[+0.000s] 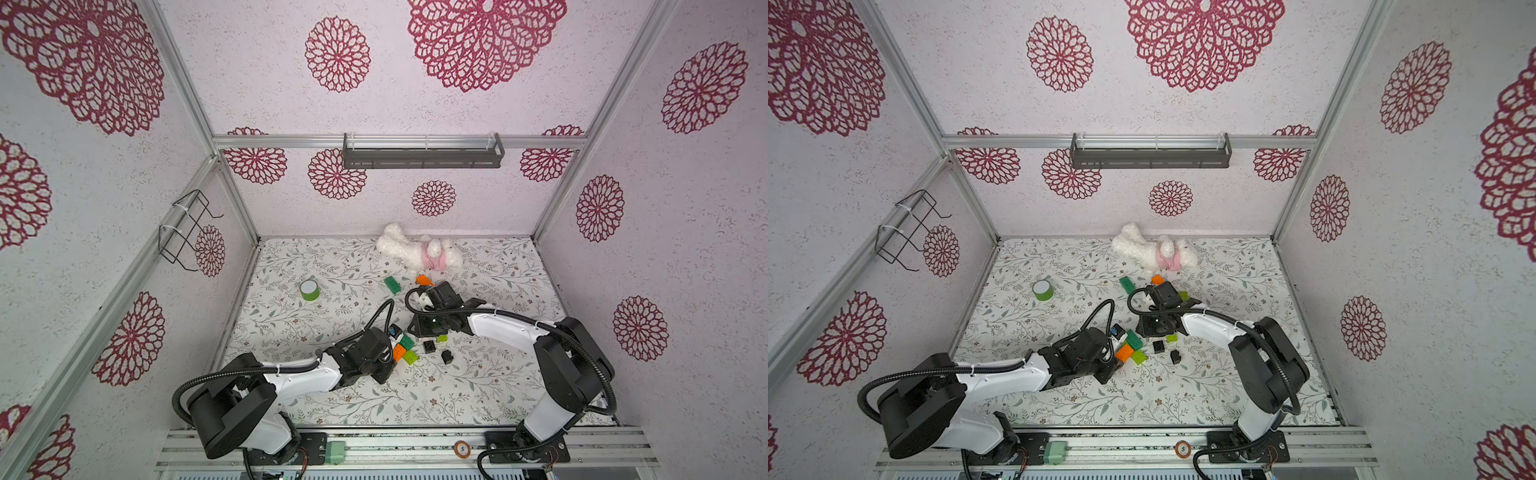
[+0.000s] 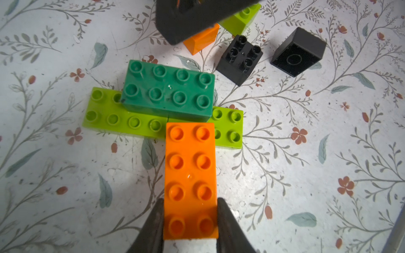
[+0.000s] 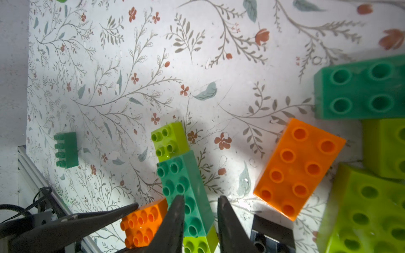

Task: Assemble a small pinwheel with lego
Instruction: Assemble the lego brick with the lego brick.

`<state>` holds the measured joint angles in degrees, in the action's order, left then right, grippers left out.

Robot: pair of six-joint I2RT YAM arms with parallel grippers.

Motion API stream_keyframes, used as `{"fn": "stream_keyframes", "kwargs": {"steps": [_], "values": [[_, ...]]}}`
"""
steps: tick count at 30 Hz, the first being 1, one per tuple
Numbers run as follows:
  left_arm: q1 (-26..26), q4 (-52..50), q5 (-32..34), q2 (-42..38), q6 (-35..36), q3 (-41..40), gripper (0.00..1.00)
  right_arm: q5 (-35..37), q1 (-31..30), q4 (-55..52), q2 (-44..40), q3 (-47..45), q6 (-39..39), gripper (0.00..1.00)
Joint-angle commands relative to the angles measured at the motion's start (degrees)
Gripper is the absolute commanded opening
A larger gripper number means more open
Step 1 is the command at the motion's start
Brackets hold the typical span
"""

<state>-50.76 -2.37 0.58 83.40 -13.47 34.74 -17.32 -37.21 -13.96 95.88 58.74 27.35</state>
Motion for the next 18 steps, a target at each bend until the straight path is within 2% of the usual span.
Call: {"fn": "stream_keyframes", "kwargs": {"steps": [1, 10, 18], "values": [[-1.0, 0.5, 1.0, 1.1, 1.1, 1.5, 0.17, -1.7, -0.6, -0.4, -2.5, 0.0, -1.9, 0.32], [-2.0, -2.2, 3.3, 2.3, 2.1, 2.7, 0.17, -1.0, -1.3, -2.1, -2.6, -0.1, -4.3, 0.51], [-2.6, -1.1, 6.7, 2.3, -0.7, 2.3, 0.18, -0.2, -1.3, -4.0, -1.8, 0.7, -6.4, 0.55]]}}
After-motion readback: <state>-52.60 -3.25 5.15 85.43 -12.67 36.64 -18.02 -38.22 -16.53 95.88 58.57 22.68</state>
